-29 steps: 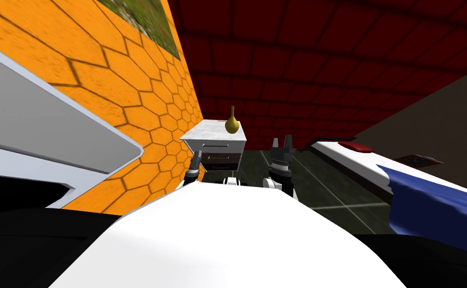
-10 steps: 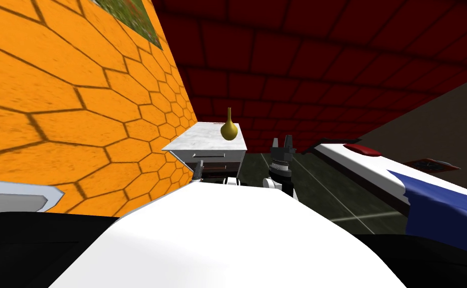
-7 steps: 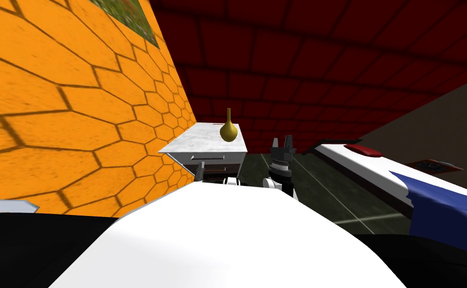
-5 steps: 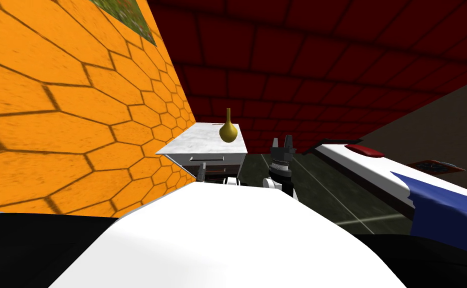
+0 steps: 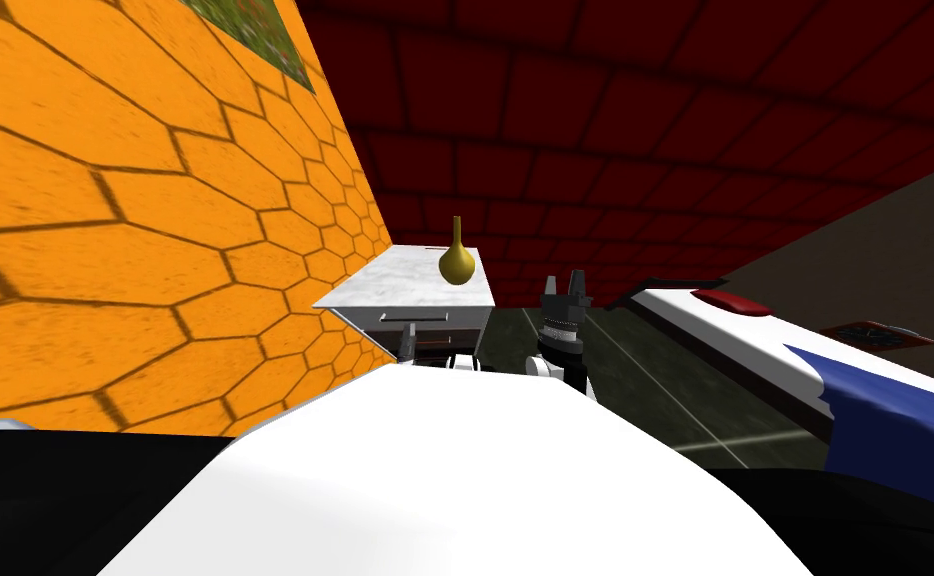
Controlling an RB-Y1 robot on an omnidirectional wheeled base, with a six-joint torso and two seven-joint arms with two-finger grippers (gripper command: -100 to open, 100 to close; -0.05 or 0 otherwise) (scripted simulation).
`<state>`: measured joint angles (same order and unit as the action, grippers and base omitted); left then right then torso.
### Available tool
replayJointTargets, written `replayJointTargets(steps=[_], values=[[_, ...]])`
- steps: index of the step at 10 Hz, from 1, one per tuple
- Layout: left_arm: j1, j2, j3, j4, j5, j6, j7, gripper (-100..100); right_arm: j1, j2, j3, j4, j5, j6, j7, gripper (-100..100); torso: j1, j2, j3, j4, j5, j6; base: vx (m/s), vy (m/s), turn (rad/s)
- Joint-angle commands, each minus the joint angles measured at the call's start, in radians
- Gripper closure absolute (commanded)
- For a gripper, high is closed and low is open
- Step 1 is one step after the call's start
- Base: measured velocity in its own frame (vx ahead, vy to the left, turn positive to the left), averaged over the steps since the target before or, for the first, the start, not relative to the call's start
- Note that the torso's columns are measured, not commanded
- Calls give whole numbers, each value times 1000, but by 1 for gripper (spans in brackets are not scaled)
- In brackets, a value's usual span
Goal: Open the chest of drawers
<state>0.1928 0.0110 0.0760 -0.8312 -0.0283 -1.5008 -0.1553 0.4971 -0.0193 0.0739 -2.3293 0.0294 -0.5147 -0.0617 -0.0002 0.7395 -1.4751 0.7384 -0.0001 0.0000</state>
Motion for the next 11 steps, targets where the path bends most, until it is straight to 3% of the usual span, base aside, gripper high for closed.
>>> replayJointTargets(steps=[1, 5, 6, 7, 11], values=[[-24, 5, 2, -23, 2, 50, 2, -100, 0, 0, 0, 0, 0, 0, 0, 0, 0, -1, -1, 0, 0, 0, -31, -13, 15], [-63, 13, 6, -51, 6, 114, 5, -100, 0, 0, 0, 0, 0, 0, 0, 0, 0, -2, -1, -1, 0, 0, -32, -11, 17], [-52, 10, 4, -58, 5, 108, 3, -100, 0, 0, 0, 0, 0, 0, 0, 0, 0, -2, -1, 0, 0, 0, -12, -5, 3], [-44, 9, 4, -37, 4, 82, 3, 100, 0, 0, 0, 0, 0, 0, 0, 0, 0, -2, -1, -1, 0, 0, 17, 3, -24], [4, -1, -1, -2, -1, 2, 0, 100, 0, 0, 0, 0, 0, 0, 0, 0, 3, -7, -4, -2, 1, 0, 40, 17, -23]])
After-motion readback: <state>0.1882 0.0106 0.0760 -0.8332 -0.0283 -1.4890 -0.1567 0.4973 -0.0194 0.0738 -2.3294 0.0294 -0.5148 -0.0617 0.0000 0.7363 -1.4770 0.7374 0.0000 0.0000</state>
